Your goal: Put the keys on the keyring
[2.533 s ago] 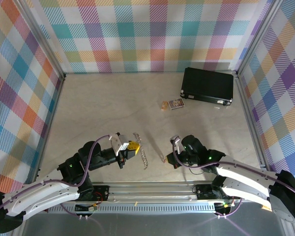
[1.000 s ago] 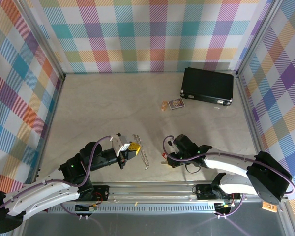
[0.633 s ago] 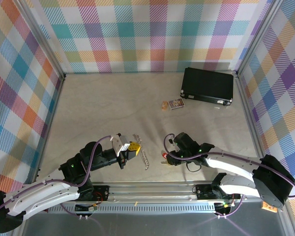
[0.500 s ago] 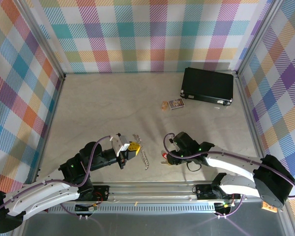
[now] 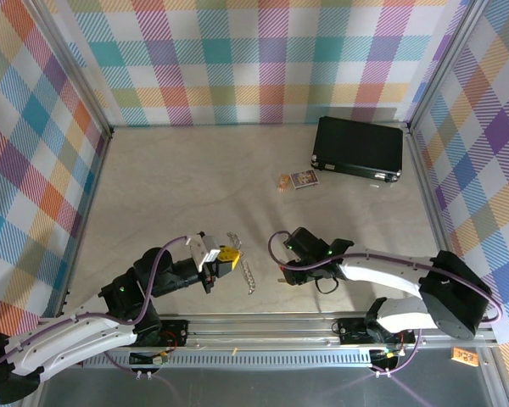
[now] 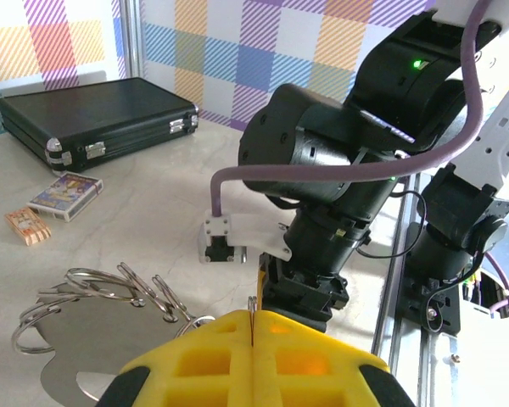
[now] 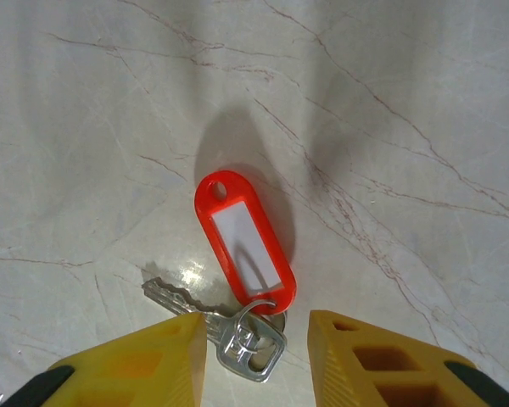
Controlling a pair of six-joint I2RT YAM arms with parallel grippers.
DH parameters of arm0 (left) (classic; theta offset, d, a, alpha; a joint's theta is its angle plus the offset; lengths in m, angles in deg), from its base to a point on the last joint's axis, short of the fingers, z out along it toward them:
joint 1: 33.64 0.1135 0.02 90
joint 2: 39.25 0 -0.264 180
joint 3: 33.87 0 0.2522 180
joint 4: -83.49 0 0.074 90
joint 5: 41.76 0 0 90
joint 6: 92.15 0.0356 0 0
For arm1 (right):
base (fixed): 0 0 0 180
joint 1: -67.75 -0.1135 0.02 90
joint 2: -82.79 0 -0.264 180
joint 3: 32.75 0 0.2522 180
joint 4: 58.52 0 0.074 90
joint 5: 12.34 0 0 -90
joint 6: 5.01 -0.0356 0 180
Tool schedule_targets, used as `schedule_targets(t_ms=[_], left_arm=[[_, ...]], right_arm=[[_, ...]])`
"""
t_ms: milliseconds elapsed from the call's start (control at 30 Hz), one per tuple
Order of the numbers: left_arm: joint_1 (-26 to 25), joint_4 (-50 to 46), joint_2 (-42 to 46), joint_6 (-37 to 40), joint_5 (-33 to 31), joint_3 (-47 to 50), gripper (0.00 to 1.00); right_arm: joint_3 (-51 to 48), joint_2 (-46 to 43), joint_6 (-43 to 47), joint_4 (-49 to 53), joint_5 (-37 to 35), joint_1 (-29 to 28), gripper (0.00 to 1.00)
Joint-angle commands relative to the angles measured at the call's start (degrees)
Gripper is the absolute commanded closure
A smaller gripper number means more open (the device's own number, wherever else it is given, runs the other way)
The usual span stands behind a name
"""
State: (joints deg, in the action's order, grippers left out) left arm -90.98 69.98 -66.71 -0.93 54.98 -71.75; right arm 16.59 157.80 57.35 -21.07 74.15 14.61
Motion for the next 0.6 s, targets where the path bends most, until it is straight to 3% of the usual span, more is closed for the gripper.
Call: schedule_targets(t_ms=[0, 567], left_arm=[[-0.31, 1.84, 1.10, -0.60, -0.50, 0.78, 1.00], [-0.31, 1.33, 1.70, -0.61, -0.85, 1.09, 1.00]], right_arm=[[2.35, 1.60, 0.80, 2.37, -2.36, -1.15, 0.65], [3.88, 5.68, 0.86, 2.89, -3.82, -2.82, 0.74]])
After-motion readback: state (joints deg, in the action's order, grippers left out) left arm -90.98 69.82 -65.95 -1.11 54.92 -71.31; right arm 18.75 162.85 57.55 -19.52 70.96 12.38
